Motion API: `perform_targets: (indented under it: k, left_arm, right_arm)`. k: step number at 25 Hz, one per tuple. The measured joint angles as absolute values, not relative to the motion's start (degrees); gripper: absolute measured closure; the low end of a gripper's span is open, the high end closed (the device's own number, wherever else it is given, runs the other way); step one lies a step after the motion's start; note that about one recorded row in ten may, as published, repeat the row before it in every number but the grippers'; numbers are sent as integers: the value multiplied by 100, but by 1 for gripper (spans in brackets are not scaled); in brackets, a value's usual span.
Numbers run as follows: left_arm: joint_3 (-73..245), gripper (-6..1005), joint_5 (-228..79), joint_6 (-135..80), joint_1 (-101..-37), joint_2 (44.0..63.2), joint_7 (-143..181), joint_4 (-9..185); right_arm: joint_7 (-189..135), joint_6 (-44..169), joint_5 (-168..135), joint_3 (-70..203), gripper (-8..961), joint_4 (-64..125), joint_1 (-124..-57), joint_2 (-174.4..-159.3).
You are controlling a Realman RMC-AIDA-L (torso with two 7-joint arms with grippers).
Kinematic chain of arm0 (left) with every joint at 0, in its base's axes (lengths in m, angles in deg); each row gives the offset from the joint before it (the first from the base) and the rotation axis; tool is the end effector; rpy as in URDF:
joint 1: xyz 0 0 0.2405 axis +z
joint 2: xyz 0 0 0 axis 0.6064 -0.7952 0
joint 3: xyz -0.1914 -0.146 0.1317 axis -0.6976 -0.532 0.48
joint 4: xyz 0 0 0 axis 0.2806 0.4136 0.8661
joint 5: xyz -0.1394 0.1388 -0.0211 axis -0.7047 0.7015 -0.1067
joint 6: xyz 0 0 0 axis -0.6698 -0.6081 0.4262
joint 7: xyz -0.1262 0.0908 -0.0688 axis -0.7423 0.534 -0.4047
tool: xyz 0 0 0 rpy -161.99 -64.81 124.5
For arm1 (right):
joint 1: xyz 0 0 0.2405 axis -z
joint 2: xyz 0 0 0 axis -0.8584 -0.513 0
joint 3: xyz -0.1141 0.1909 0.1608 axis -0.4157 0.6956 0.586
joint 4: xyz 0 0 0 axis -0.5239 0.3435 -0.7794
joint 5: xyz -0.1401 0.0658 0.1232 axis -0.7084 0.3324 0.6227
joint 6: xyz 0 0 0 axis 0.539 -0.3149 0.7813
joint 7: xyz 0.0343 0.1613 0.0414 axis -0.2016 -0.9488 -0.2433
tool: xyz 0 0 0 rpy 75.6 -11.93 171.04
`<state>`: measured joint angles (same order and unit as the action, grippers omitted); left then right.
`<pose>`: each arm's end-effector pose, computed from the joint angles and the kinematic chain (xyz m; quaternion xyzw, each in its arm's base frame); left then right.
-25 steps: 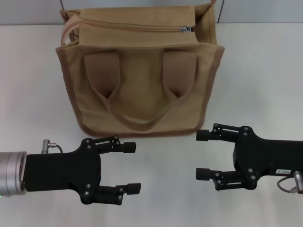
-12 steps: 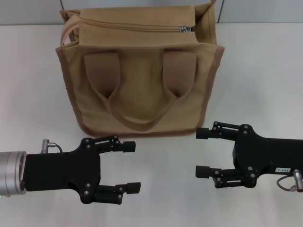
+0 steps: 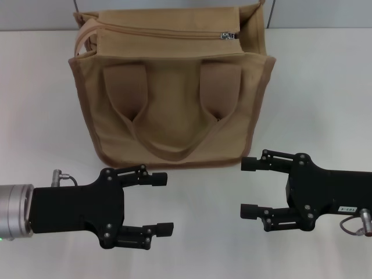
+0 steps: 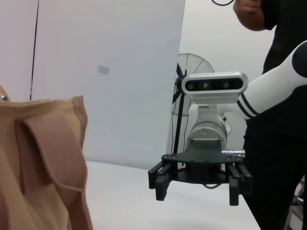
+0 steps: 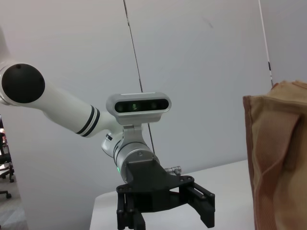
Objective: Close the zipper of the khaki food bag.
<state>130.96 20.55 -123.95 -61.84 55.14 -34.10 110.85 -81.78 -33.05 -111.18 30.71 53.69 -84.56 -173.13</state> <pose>-0.2626 0.2503 -0.0493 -0.9441 -0.0732 -0.3208 0.0191 0.2516 0.2609 -0.0521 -0.9340 0.1020 0.3405 0.0353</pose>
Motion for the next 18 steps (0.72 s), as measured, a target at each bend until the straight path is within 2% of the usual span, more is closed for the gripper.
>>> perform_targets:
  k: [18]
  left_arm:
    - [13096, 164, 2017, -12417, -6259, 5514, -3472, 11084]
  right_arm:
    - [-8178, -3306, -11122, 3071, 130, 5369, -8454, -17313]
